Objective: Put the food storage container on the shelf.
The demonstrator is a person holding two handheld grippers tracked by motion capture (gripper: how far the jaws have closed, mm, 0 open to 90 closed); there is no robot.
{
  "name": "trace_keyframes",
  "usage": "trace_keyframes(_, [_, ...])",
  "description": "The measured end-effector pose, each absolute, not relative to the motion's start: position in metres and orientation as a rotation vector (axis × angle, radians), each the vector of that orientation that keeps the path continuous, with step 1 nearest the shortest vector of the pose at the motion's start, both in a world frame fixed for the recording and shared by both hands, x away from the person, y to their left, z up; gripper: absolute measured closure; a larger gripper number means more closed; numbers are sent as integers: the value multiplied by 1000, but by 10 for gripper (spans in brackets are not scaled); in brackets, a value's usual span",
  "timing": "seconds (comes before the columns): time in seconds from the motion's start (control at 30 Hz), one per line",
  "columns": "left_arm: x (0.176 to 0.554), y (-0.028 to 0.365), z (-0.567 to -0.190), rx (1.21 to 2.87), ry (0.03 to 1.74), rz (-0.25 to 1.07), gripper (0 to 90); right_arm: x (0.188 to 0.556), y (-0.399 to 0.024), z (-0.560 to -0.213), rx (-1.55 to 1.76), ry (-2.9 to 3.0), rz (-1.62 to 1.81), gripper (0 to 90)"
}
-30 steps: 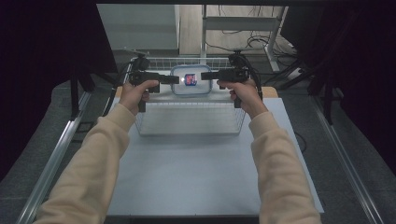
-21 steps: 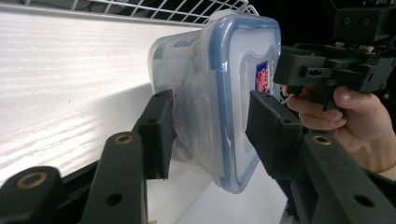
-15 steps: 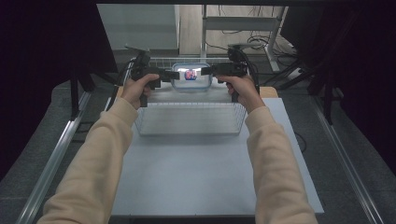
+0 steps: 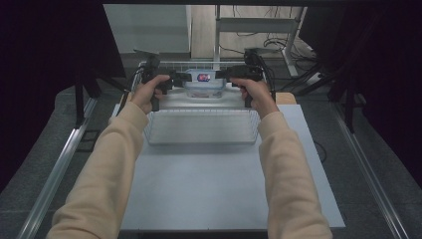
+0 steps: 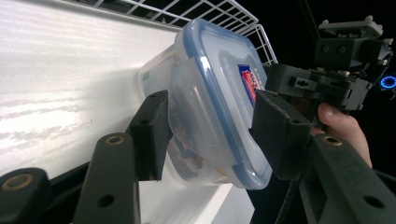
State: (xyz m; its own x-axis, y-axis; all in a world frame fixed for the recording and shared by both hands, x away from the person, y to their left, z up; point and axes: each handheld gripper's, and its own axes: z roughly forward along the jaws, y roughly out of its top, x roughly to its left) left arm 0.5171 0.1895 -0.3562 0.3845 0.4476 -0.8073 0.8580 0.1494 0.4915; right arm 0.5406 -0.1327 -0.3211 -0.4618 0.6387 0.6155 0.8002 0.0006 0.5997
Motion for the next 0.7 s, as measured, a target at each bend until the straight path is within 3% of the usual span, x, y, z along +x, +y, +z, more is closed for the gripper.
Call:
trace_keyframes(0.2, [518,186,-357,1480,1243,-414,415,539,-132,-321,-1540,-2093,-1467,482])
trace_keyframes(0.23, [516,185,-357,1488,1259,-355,351,535,-127,-320,-1552,-2115,-1486,405])
trace_keyframes(0.27, [516,185,-357,1488,1259,-355,295,535,-127,-320,-1552,-2115,-1486,405])
trace_keyframes(0.3, [515,185,-356,1483,1267,-324,263,531,-122,-317,-1563,-2136,-1514,324])
trace_keyframes(0.37, [510,185,-352,1493,1254,-250,229,527,-119,-313,-1573,-2159,-1562,277])
trace_keyframes(0.5, [486,187,-337,1527,1186,-103,193,517,-122,-304,-1561,-2197,-1654,250])
trace_keyframes(0.7, [449,192,-330,1545,1131,14,192,489,-131,-299,-1444,-2318,-1737,246])
